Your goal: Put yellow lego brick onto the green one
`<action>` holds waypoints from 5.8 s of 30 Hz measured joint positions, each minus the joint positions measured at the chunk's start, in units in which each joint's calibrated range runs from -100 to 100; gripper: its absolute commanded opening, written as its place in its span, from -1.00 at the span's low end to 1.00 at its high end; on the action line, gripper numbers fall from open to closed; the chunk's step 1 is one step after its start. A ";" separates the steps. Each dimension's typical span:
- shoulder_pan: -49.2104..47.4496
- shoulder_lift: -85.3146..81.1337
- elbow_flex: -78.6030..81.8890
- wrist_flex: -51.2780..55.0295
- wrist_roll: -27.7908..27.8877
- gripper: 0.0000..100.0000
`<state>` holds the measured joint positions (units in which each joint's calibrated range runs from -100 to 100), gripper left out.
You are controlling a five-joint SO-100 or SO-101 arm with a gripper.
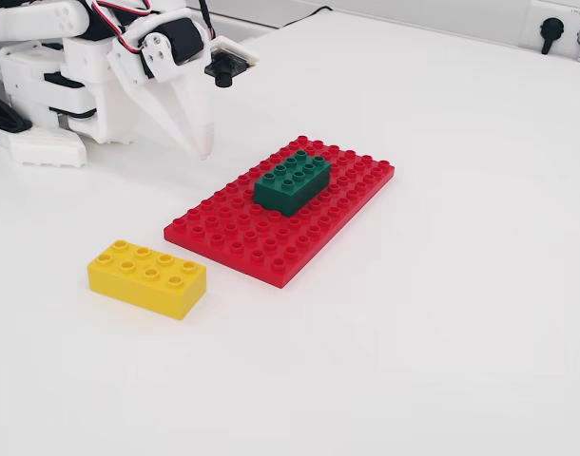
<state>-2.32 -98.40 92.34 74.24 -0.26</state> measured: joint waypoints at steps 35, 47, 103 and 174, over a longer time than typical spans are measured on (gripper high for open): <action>0.00 0.00 0.00 0.00 0.00 -0.96; 0.00 0.00 0.00 0.00 0.00 -0.96; 0.00 0.00 0.00 0.00 0.00 -0.96; 17.84 62.22 -76.83 9.33 -13.94 -0.68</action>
<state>15.52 -36.18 15.51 83.58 -14.20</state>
